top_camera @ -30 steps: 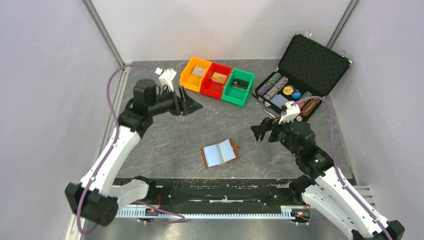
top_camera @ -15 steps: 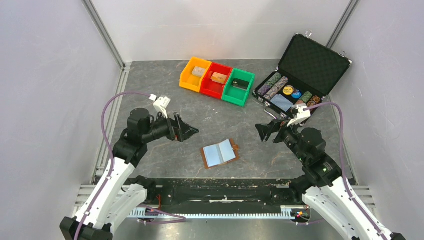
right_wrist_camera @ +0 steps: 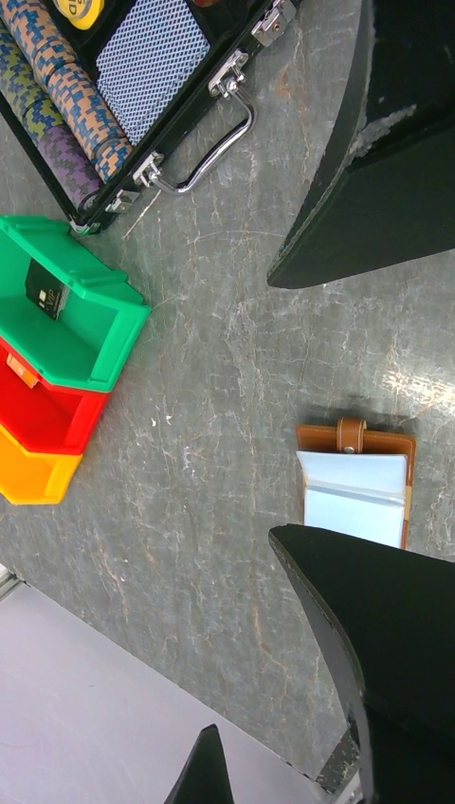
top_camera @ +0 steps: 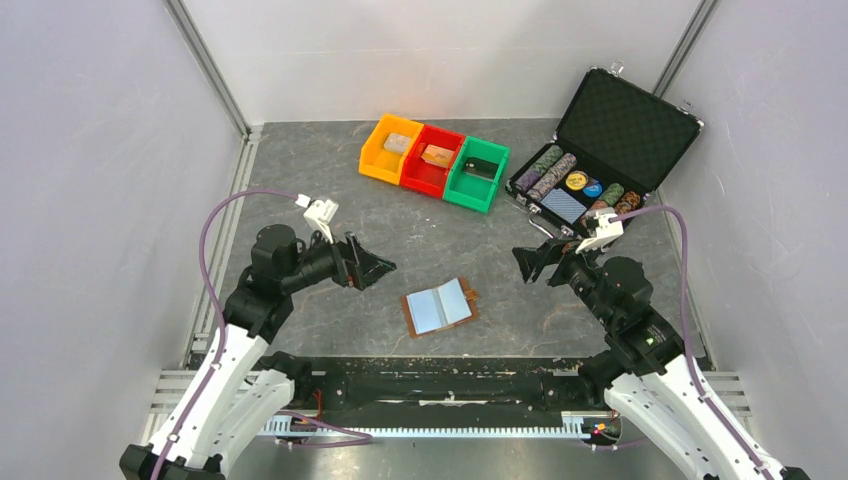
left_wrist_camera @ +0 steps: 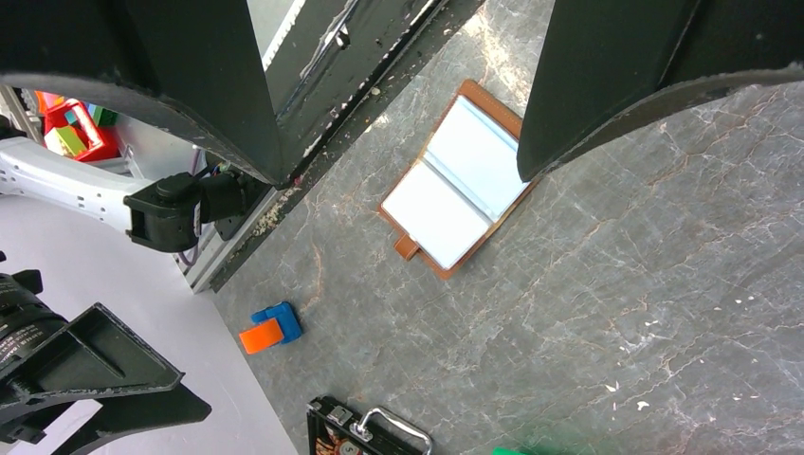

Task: Take the credit cards out of the card holder
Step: Reset both arms

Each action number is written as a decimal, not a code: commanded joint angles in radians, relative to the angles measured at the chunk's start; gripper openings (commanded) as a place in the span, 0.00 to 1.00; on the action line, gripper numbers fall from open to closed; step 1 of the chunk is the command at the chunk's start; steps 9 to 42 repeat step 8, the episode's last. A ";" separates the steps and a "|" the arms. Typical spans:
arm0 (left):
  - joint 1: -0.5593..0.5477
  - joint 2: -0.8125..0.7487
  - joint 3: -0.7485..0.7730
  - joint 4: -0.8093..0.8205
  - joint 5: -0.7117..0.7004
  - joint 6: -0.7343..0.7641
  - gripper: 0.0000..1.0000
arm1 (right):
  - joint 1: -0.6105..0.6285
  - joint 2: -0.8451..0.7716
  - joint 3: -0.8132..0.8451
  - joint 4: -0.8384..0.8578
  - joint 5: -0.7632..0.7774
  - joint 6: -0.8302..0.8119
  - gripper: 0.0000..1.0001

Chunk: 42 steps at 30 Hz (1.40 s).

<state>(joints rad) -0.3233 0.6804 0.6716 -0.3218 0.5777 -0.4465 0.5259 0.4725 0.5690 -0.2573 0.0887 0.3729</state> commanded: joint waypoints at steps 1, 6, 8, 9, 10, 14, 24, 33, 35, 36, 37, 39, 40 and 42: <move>-0.005 -0.008 0.001 0.041 0.000 0.046 1.00 | -0.003 -0.012 -0.004 0.029 0.018 0.010 0.98; -0.004 -0.010 0.000 0.040 -0.002 0.048 1.00 | -0.003 -0.010 -0.009 0.029 0.016 0.016 0.98; -0.005 -0.009 0.000 0.039 -0.002 0.048 1.00 | -0.003 -0.008 -0.010 0.030 0.014 0.016 0.98; -0.005 -0.009 0.000 0.039 -0.002 0.048 1.00 | -0.003 -0.008 -0.010 0.030 0.014 0.016 0.98; -0.005 -0.009 0.000 0.039 -0.002 0.048 1.00 | -0.003 -0.008 -0.010 0.030 0.014 0.016 0.98; -0.005 -0.009 0.000 0.039 -0.002 0.048 1.00 | -0.003 -0.008 -0.010 0.030 0.014 0.016 0.98; -0.005 -0.009 0.000 0.039 -0.002 0.048 1.00 | -0.003 -0.008 -0.010 0.030 0.014 0.016 0.98; -0.005 -0.009 0.000 0.039 -0.002 0.048 1.00 | -0.003 -0.008 -0.010 0.030 0.014 0.016 0.98; -0.005 -0.009 0.000 0.039 -0.002 0.048 1.00 | -0.003 -0.008 -0.010 0.030 0.014 0.016 0.98; -0.005 -0.009 0.000 0.039 -0.002 0.048 1.00 | -0.003 -0.008 -0.010 0.030 0.014 0.016 0.98; -0.005 -0.009 0.000 0.039 -0.002 0.048 1.00 | -0.003 -0.008 -0.010 0.030 0.014 0.016 0.98; -0.005 -0.009 0.000 0.039 -0.002 0.048 1.00 | -0.003 -0.008 -0.010 0.030 0.014 0.016 0.98; -0.005 -0.009 0.000 0.039 -0.002 0.048 1.00 | -0.003 -0.008 -0.010 0.030 0.014 0.016 0.98; -0.005 -0.009 0.000 0.039 -0.002 0.048 1.00 | -0.003 -0.008 -0.010 0.030 0.014 0.016 0.98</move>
